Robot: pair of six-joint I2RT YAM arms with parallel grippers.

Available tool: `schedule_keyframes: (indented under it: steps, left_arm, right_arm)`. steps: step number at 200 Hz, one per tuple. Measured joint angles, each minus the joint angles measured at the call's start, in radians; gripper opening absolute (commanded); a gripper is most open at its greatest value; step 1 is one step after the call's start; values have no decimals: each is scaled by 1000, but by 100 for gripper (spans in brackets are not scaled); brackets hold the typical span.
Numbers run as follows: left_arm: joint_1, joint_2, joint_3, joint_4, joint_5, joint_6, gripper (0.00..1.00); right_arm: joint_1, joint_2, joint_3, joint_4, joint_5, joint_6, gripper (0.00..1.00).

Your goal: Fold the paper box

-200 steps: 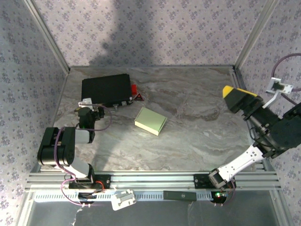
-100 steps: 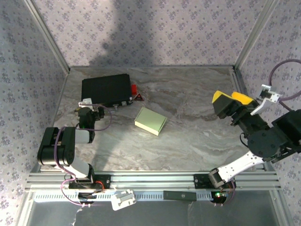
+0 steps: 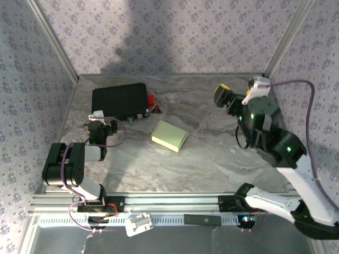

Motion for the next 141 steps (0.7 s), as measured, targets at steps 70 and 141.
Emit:
schedule_keyframes:
  steps: [70, 141]
  left_arm:
    - [0, 0, 0, -7, 0, 0, 100]
    - [0, 0, 0, -7, 0, 0, 100]
  right_arm:
    - [-290, 71, -600, 350, -177, -302, 99]
    - [-462, 216, -925, 837, -208, -390, 98]
